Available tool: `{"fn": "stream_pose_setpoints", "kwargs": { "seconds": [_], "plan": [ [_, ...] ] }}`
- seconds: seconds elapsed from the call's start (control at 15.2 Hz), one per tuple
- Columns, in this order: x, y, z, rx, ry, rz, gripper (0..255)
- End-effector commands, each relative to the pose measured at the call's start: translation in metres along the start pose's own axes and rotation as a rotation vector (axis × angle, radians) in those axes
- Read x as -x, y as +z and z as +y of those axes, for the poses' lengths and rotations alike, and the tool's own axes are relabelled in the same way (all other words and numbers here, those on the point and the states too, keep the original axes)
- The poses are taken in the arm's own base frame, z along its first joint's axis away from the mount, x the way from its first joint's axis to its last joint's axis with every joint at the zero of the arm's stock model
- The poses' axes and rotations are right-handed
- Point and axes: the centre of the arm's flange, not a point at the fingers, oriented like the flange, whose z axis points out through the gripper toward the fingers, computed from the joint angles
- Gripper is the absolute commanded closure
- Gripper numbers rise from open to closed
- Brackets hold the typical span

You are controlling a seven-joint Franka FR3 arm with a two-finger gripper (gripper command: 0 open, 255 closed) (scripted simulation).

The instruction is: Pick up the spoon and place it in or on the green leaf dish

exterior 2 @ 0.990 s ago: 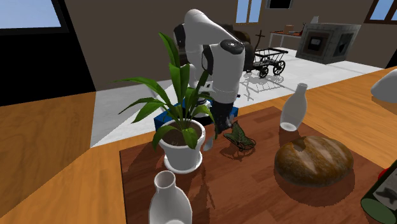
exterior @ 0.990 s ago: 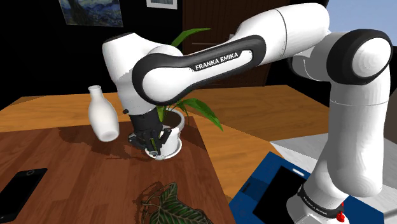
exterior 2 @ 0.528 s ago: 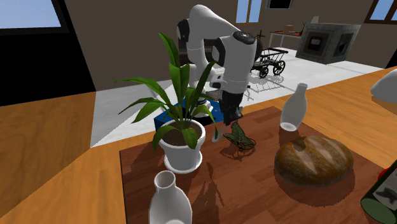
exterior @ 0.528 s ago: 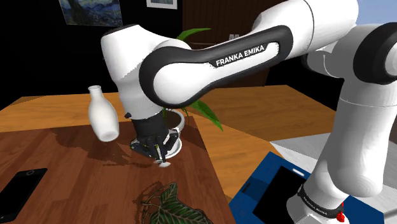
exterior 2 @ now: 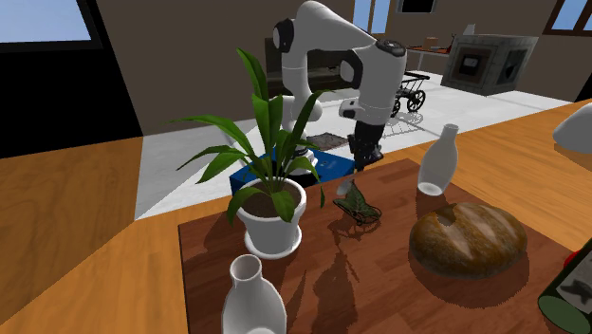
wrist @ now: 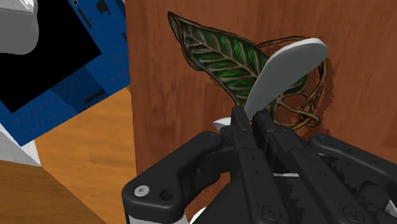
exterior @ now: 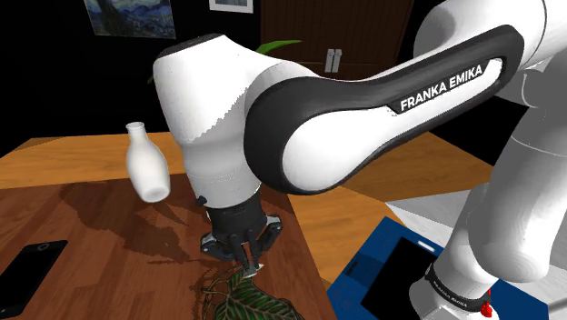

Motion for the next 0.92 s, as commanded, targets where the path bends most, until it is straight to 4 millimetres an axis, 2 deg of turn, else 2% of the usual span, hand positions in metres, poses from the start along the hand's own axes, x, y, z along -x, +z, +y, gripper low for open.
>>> {"fn": "stream_pose_setpoints", "kwargs": {
  "seconds": [0.0, 0.86],
  "plan": [
    [0.013, 0.005, 0.002, 0.000, 0.001, -0.001, 255],
    [0.010, 0.073, -0.008, 0.000, 0.001, -0.001, 255]
  ]
}}
